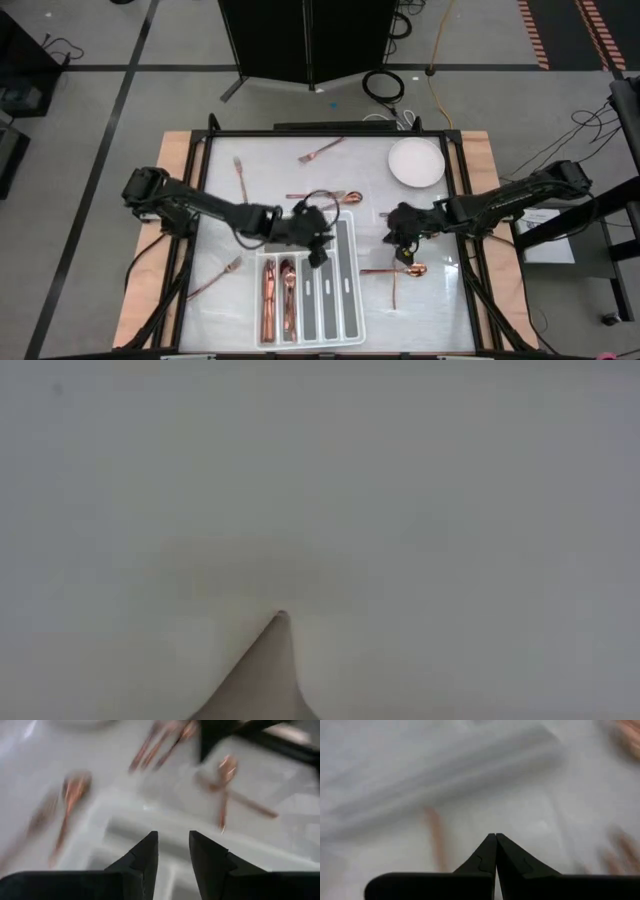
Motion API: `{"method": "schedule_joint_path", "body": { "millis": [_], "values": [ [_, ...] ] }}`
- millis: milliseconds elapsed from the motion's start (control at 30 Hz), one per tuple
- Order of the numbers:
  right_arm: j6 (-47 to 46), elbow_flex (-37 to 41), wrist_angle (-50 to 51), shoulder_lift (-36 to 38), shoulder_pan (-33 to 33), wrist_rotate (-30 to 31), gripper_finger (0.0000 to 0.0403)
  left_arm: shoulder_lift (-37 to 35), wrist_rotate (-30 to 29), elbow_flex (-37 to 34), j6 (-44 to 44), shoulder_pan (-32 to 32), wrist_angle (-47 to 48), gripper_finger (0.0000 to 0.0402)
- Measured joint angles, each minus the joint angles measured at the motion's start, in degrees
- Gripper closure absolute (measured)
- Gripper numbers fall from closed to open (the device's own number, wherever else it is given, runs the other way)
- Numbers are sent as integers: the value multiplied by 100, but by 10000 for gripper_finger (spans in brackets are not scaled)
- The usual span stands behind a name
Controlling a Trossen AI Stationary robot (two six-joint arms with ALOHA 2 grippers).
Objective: Sort silverware
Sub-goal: Put the top right spoon into the silverware tray
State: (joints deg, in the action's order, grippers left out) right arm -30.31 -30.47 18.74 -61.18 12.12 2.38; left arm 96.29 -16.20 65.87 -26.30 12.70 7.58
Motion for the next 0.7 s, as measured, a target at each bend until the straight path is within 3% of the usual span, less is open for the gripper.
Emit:
{"method": "schedule_joint_path", "body": {
  "millis": [100, 167, 400, 600, 700],
  "values": [
    [-511, -451, 1619, -59, -5, 208, 403, 0, 672, 1, 1158, -289, -851, 290],
    [-791, -566, 2062, -53, 47, 117, 403, -16, 869, 2, 1508, -459, -1097, 290],
    [-1330, -231, 2497, -57, -24, 688, 397, -283, 942, 2, 2104, -1155, -713, 290],
    [-1051, 283, 2504, -57, -434, 631, 342, -289, 2213, 2, 2119, -1556, -745, 290],
    [-930, 379, 2492, -57, -582, 664, 304, -313, 2436, 2, 2209, -1571, -740, 290]
  ]
}}
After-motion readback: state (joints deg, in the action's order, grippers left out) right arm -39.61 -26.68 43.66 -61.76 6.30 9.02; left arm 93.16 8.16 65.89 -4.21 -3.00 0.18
